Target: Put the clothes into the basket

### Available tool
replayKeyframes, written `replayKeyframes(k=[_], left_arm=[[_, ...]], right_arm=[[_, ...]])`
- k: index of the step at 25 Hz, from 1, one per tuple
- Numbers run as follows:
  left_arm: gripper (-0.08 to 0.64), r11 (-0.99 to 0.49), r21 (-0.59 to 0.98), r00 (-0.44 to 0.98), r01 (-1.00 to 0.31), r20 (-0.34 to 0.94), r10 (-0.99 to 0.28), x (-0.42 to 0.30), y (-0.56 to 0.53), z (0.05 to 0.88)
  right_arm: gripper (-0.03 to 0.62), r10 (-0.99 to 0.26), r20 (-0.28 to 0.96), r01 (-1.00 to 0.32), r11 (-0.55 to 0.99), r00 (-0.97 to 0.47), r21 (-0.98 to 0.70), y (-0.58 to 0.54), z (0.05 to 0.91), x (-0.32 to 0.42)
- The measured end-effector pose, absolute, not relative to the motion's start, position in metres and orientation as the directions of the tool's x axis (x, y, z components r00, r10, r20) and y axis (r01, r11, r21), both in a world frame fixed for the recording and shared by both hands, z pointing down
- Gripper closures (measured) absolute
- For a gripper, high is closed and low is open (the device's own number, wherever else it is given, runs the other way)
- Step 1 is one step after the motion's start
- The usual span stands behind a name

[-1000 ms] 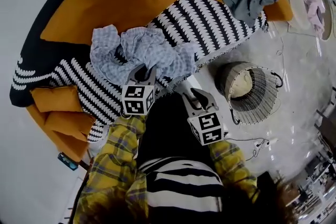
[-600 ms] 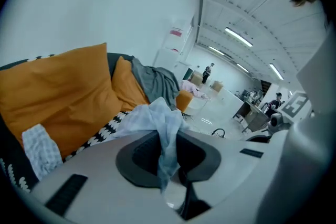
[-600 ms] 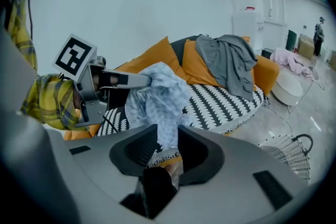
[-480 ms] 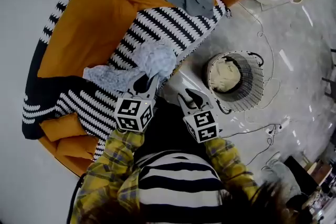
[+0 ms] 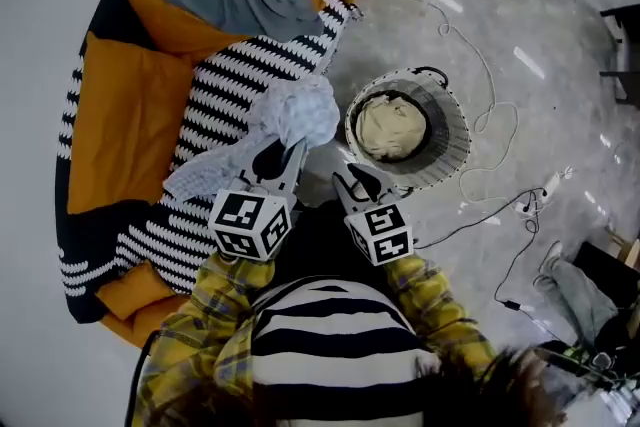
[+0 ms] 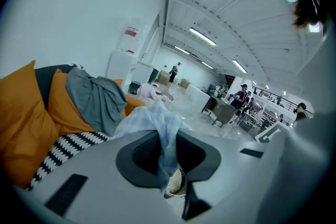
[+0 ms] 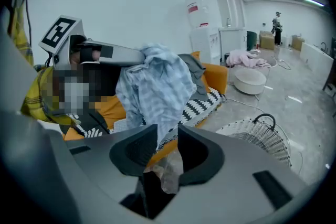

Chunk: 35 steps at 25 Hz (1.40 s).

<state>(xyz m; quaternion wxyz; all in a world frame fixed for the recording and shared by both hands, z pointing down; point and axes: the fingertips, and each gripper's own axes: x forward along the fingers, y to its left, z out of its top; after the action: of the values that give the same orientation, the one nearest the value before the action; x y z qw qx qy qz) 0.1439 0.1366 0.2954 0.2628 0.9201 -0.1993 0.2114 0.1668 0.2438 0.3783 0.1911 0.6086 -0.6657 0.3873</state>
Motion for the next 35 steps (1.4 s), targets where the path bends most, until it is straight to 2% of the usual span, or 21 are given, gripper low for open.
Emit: replayKeyframes(k=[12, 24, 29, 35], left_arm=[[0.492, -0.900, 0.386, 0.924, -0.202, 0.379, -0.044, 0.282, 0.212, 0.234], [0.492, -0.923, 0.382, 0.943, 0.052, 0.285, 0.171, 0.381, 0.294, 0.201], [0.492, -0.918, 0.381, 0.928, 0.110, 0.291, 0.232, 0.404, 0.321, 0.204], [0.492, -0.914, 0.395, 0.890, 0.097, 0.376, 0.257, 0.408, 0.330, 0.249]], right_arm=[[0.459, -0.718, 0.696, -0.933, -0.238, -0.018, -0.270, 0.307, 0.362, 0.265], [0.459, -0.716, 0.688, -0.877, -0.400, 0.119, -0.265, 0.367, 0.360, 0.327], [0.459, -0.713, 0.682, -0.849, -0.454, 0.163, -0.271, 0.385, 0.355, 0.346], [0.459, -0.694, 0.696, -0.824, -0.495, 0.186, -0.274, 0.401, 0.363, 0.357]])
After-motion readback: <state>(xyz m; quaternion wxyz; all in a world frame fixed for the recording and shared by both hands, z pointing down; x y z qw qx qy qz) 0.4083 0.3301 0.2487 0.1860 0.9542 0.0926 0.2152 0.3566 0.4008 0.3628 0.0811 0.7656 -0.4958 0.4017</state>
